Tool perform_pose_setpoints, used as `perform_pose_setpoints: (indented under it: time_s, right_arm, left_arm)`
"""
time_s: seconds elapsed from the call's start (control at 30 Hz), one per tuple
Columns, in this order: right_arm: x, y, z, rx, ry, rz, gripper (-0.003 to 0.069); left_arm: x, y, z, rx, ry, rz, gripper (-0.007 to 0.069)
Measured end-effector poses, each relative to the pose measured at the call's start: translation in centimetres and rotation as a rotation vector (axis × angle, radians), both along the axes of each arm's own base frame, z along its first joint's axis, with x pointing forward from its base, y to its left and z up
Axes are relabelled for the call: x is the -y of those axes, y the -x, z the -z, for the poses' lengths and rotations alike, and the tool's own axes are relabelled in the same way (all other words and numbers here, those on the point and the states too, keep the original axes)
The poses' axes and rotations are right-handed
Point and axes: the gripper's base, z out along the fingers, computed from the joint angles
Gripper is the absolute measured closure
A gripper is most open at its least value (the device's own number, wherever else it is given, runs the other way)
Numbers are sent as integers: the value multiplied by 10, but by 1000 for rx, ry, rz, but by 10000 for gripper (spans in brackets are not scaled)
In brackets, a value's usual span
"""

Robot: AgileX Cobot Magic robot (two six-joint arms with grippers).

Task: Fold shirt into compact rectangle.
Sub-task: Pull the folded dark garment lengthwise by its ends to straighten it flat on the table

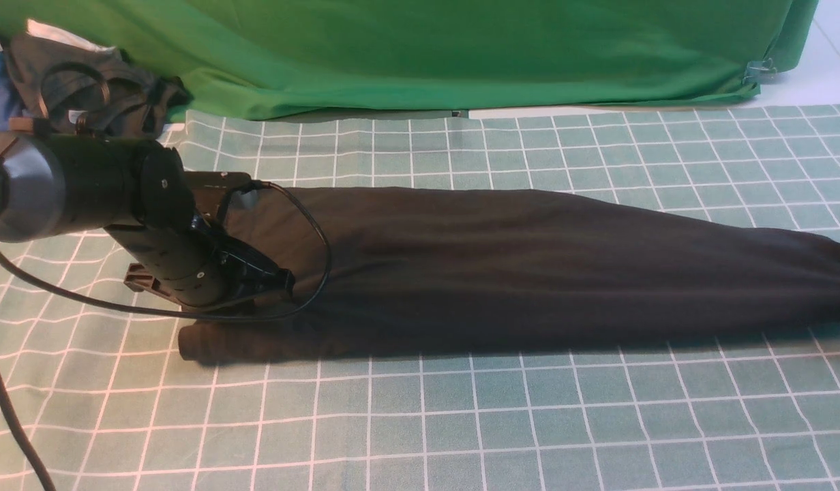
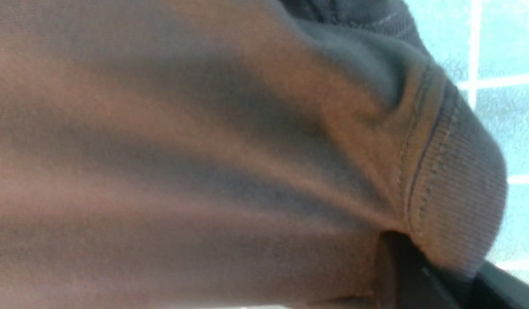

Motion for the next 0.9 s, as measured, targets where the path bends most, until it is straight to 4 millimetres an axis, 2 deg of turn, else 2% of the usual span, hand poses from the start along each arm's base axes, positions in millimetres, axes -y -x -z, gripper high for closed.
perform_pose_setpoints:
  time_s: [0.07,0.13,0.17,0.2,0.23,0.27,0.3,0.4,0.57,0.77,0.9]
  right_arm:
    - [0,1,0,-14,-1,19,541]
    - [1,3,-3,-48,3,33,423]
    - [1,3,-6,-67,5,30,340]
    - [2,4,-8,-79,5,32,293]
    - [2,4,-8,-81,4,33,281]
    - [2,3,-14,-90,3,45,186]
    - [2,2,-14,-90,3,46,177]
    - [1,-5,-23,-43,-3,56,64]
    - [-7,-18,-17,28,6,41,39]
    - [-11,-29,17,-11,-6,35,41]
    - [-11,-31,33,-52,-15,39,90]
  left_arm:
    - [0,1,-4,-6,0,1,613]
    - [-1,5,-17,-6,-2,5,613]
    - [-2,7,-28,20,-1,4,613]
    - [-3,9,-37,45,2,3,613]
    - [-3,9,-37,45,2,3,613]
    - [-4,13,-55,90,7,2,613]
    - [-4,14,-59,100,9,2,613]
    - [-4,24,-84,155,33,-7,613]
    - [-3,37,-108,204,77,-22,613]
    - [-2,44,-114,179,86,-7,613]
    - [-2,48,-112,137,87,-1,613]
